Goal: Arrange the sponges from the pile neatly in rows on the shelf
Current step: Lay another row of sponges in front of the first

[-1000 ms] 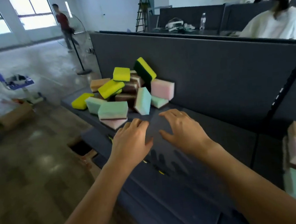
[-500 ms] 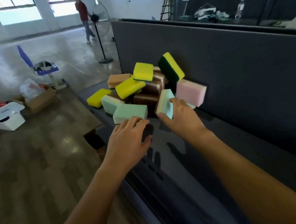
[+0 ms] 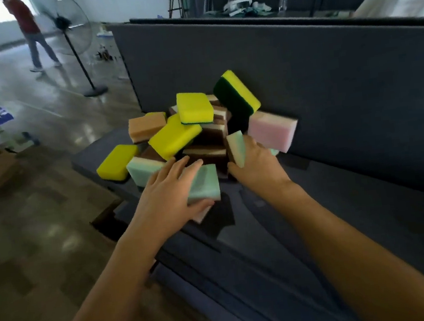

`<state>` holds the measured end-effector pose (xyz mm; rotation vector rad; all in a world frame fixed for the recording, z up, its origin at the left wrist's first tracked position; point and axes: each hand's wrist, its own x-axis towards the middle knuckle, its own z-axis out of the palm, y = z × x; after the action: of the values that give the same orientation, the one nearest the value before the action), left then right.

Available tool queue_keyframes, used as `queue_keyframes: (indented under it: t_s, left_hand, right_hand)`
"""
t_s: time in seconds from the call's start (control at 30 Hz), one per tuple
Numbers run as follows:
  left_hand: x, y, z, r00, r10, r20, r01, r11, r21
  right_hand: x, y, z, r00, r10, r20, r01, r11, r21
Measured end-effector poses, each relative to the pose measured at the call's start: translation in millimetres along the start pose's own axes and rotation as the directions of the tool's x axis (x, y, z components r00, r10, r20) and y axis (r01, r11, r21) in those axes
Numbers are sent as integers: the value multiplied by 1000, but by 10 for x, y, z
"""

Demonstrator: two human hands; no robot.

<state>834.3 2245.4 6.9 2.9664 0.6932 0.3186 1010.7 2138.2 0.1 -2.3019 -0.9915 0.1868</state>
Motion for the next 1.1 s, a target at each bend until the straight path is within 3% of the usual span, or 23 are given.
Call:
queue_keyframes:
  t_s: [0.2,0.43,0.67,0.83,1.1]
  left_hand:
    - [86,9,-14,979,180,-91,-181,983,-1]
    - [0,714,3,893,428,-141,-443,889,-111]
    - [-184,1771,168,734,672,-103,-675,703,-224]
    - [-345,2517,256,662,748,-56,-735,631,-248]
    - [-680,3587,413,635,772,31,-741,620,-256]
  right_hand:
    - [-648,70,-308,983,-105,-148,100,994,-42]
    - [-1645,379,-690,935,164,-316,-168,986,12]
    - [-2608,794,-1074,789,338,-512,-378,925,28]
    - [-3244,1138,-1398,689,428,-585,-491,869,57]
    - [-3962,1797,-1930,674,449,-587,-513,856,65]
